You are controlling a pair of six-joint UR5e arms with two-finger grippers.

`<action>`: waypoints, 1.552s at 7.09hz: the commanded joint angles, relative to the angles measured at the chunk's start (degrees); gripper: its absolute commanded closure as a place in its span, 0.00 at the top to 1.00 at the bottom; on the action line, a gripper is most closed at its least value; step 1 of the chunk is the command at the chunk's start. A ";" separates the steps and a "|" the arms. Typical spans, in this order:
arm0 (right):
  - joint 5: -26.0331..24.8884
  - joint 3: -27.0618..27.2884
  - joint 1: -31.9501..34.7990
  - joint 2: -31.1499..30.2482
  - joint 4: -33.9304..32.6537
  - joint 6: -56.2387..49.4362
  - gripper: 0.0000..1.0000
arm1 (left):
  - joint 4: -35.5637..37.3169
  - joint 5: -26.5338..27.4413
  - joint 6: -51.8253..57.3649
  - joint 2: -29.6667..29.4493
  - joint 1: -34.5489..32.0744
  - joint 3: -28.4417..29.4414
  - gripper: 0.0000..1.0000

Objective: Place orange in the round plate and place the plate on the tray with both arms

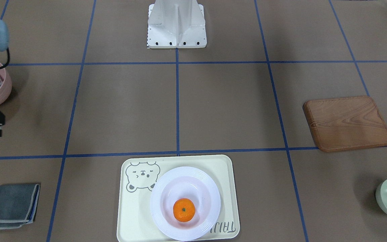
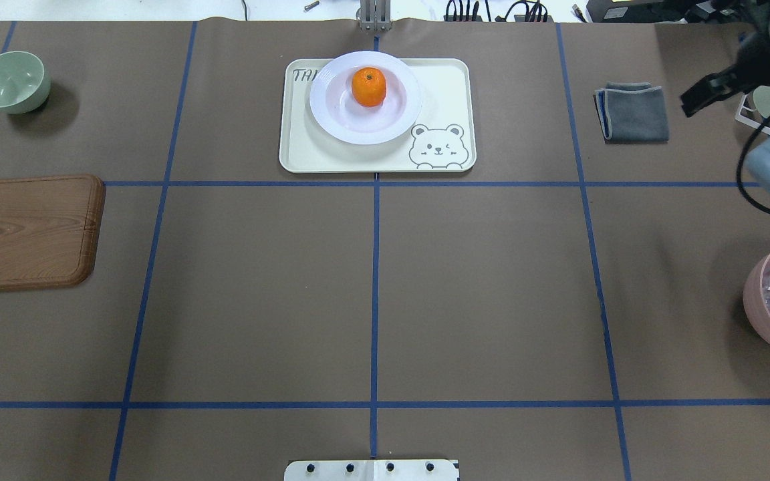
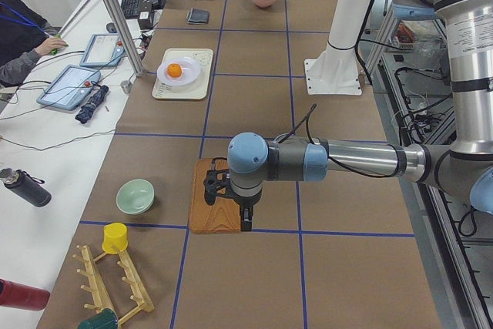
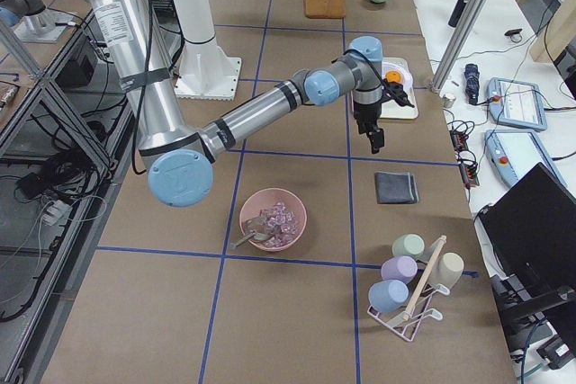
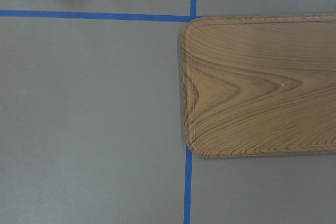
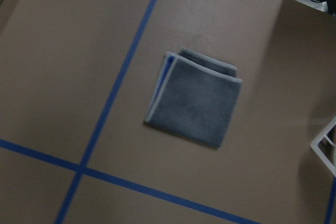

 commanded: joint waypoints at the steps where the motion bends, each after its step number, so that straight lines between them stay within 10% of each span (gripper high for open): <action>1: 7.68 -0.39 11.39 -9.74 -0.29 -14.63 1.00 | 0.00 0.00 0.09 -0.08 0.00 0.07 0.98; 11: 10.09 -1.53 17.95 -22.42 -2.93 -21.09 1.00 | 0.00 0.00 0.18 -0.16 0.00 0.33 0.98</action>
